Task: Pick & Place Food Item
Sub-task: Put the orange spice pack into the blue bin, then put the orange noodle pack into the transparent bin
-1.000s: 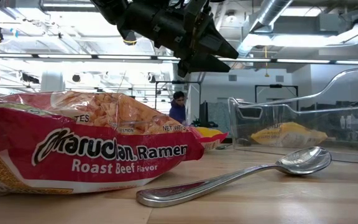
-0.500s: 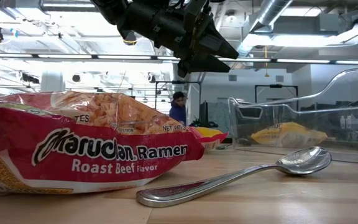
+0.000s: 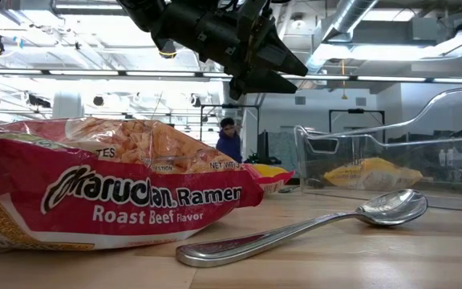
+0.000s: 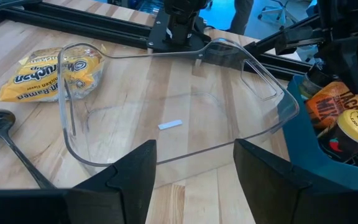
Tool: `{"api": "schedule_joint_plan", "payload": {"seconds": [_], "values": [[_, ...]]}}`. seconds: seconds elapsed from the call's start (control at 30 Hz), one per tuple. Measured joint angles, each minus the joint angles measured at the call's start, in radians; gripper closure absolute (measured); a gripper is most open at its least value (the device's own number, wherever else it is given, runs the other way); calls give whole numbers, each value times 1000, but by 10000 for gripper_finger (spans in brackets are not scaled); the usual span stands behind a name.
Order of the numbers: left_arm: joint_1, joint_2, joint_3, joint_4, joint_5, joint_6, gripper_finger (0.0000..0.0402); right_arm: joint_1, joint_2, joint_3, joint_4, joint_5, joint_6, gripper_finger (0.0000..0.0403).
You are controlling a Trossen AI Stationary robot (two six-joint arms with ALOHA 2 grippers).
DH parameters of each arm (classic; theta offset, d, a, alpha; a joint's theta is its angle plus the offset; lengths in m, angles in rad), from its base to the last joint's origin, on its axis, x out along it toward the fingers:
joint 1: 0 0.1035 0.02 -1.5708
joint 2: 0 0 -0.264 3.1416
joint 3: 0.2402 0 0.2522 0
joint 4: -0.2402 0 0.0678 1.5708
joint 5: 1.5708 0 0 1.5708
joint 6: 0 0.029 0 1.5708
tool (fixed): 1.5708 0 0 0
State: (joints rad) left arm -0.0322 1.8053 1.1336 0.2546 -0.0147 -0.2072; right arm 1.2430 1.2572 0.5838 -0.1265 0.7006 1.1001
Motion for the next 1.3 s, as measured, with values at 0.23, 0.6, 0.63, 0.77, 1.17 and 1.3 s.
{"api": "schedule_joint_plan", "payload": {"seconds": [0.23, 0.6, 0.63, 0.77, 1.17, 1.3], "values": [[0, 0, 0, 0, 0, 0, 192, 0, 0, 0, 0, 0, 0, 398], [0, 0, 0, 0, 0, 0, 192, 0, -1, 0, 0, 0, -2, 318], [0, 0, 0, 0, 0, 0, 192, 0, -1, 0, 0, 0, -8, 315], [0, 0, 0, 0, 0, 0, 192, 0, -16, 0, -3, -1, -25, 310], [0, 0, 0, 0, 0, 0, 192, -20, -183, 0, -1, 4, -207, 310], [0, 0, 0, 0, 0, 0, 192, -59, -223, 0, 0, 7, -295, 310]]}}
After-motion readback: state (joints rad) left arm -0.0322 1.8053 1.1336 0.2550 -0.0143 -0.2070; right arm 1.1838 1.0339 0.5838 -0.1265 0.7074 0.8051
